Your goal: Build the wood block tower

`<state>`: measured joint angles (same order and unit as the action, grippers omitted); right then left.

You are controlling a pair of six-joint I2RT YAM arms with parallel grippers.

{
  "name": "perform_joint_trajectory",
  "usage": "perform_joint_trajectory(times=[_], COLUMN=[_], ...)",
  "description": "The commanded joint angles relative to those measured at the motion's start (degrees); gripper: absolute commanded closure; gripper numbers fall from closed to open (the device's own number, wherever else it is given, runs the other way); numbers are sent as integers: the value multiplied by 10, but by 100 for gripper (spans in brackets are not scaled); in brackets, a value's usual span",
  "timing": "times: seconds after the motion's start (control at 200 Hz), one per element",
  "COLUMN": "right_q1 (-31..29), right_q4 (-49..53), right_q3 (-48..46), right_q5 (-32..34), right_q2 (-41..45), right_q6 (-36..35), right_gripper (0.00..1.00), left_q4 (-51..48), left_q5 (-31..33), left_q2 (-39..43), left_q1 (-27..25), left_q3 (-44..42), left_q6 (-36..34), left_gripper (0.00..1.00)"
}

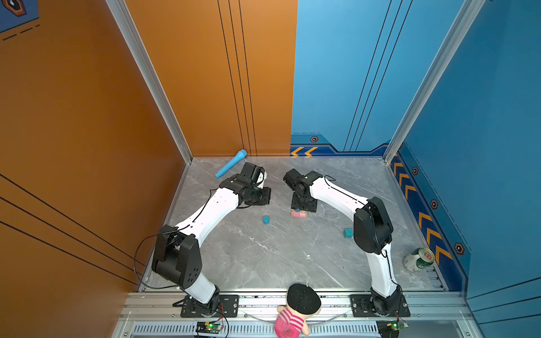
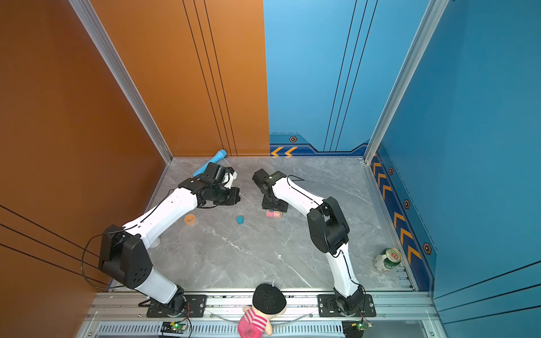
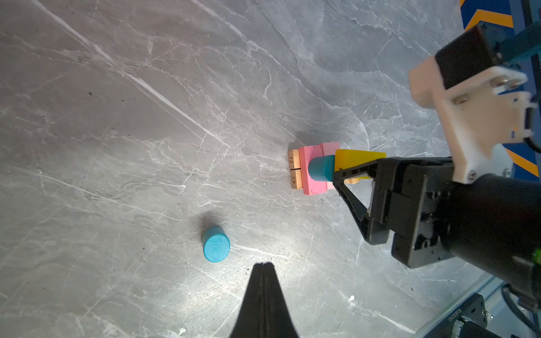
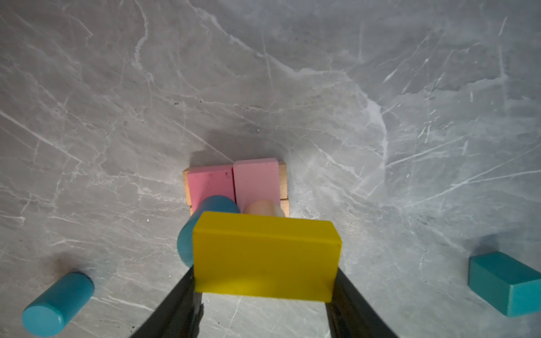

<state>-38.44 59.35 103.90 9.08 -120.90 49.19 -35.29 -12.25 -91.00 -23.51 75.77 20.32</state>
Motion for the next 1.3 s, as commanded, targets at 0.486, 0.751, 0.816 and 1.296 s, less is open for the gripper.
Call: perform_joint_trajectory(times=[0.486,0.751,0.816,1.296], right_q1=[-3,-6,-7,-10], right_q4=[-2,-2,-2,-3], right_q3=[17,22,23,27], right_q5=[-5,-6,-7,-11], right_q2=[-14,-15,-16,-23], right_q6=[14,13,13,13], right_gripper=[35,34,34,32], left_q4=[6,6,6,6], left_q5=[-12,-12,-13,-10], left_q2=[6,6,6,6], left_q1=[9,11,10,11], left_q3=[-9,-10,-10,-11], left_q6=[-15,-15,-15,-16], left_gripper=[100,100,100,100])
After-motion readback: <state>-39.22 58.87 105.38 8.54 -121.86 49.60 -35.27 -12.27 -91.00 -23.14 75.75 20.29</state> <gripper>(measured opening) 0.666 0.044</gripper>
